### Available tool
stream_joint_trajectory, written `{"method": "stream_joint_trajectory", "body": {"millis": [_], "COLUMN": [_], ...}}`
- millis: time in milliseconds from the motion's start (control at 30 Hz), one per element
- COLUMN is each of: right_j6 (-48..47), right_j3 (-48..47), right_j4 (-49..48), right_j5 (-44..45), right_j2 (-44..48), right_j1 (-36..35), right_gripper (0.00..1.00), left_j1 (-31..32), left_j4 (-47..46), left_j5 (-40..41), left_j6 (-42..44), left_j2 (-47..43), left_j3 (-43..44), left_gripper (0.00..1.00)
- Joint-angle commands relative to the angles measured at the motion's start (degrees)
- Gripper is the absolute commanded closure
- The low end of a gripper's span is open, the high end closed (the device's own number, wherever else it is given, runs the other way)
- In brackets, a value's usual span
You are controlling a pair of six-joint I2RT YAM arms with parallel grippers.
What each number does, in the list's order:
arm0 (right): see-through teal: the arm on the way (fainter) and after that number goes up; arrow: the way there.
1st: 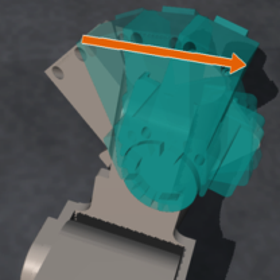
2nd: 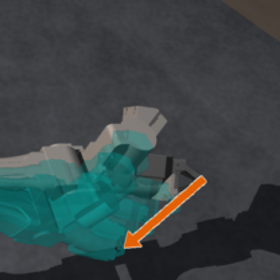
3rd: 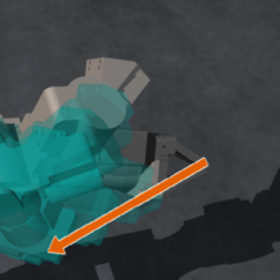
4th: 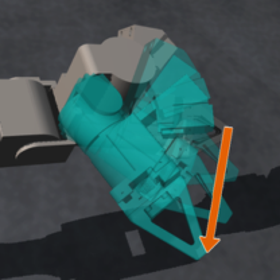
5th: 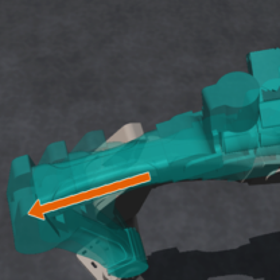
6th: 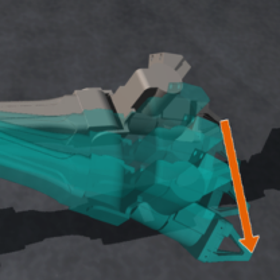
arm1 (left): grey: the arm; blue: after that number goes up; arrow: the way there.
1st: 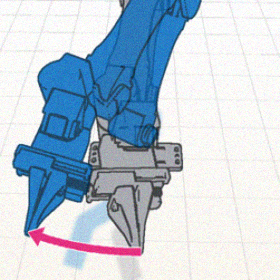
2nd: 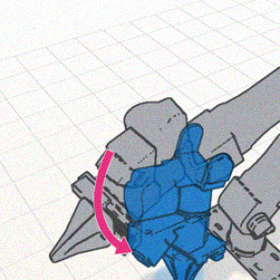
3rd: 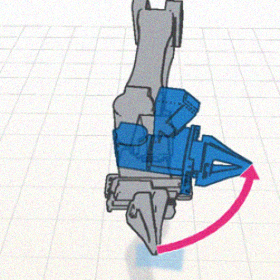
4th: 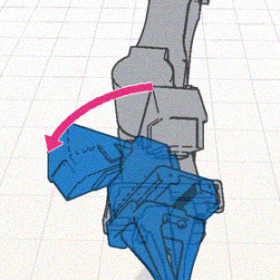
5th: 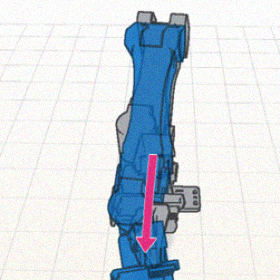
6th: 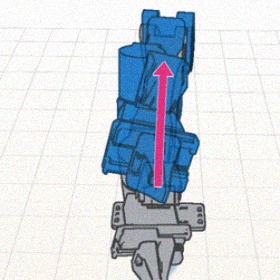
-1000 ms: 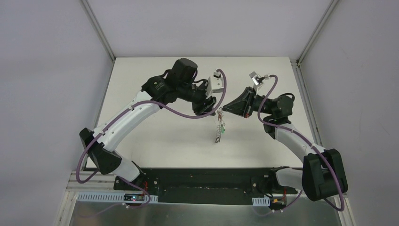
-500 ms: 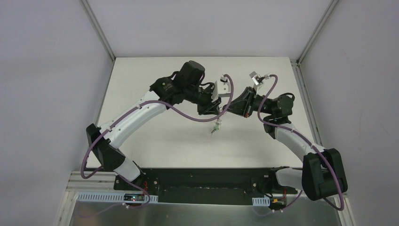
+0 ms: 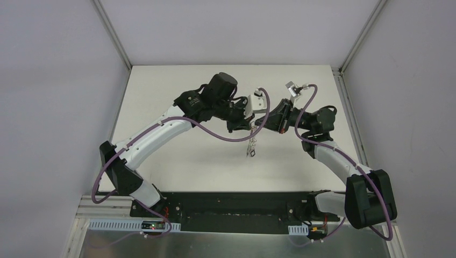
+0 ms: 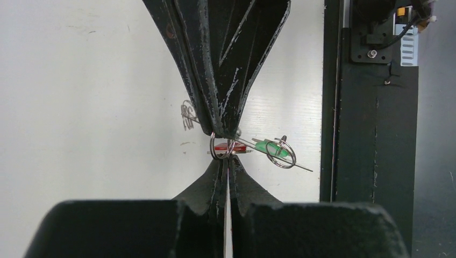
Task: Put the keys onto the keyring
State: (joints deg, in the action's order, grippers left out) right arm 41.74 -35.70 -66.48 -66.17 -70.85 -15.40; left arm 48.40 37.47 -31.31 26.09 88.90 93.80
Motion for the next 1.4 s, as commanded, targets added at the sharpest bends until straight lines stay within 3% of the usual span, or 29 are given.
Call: {"method": "stream_joint_trajectory", "body": {"millis": [0,100,267,567,767,1033,1367], "right_j6": [-0.57,-0.88,-1.81,-3.37,-3.97,-3.68,-3.65], "right_j3": [-0.27,-0.24,-0.24,-0.24,-0.34,-0.40,-0.39], "right_j4": [-2.03,-1.46,-0.57,0.08,-1.33,-2.17,-2.01], "right_j5": [2.34,2.42,2.41,1.06,-2.46,-4.22,-4.49], "right_j2": [0.45,0.54,0.70,0.88,0.54,0.62,0.61], "right_j1": [0.46,0.39,0.54,0.82,0.82,0.36,-0.16], "right_gripper": [1.00,1.00,1.00,1.00,1.00,1.00,1.00], "left_j1": [1.86,2.91,3.28,2.83,0.53,-0.89,-1.77], "left_j4": [-0.78,-0.45,0.79,2.40,0.69,-1.09,-1.03], "left_j5": [4.21,6.20,7.33,9.80,5.16,-5.17,-7.34], "left_j6": [-1.22,-1.77,-3.16,-2.86,-4.81,-7.71,-9.24], "left_j2": [-0.28,0.07,0.50,-1.10,-2.07,0.20,2.44], "left_j3": [0.19,0.56,1.75,1.36,0.98,2.66,4.05], "left_gripper": [1.00,0.99,0.85,0.67,0.56,0.56,0.62]}}
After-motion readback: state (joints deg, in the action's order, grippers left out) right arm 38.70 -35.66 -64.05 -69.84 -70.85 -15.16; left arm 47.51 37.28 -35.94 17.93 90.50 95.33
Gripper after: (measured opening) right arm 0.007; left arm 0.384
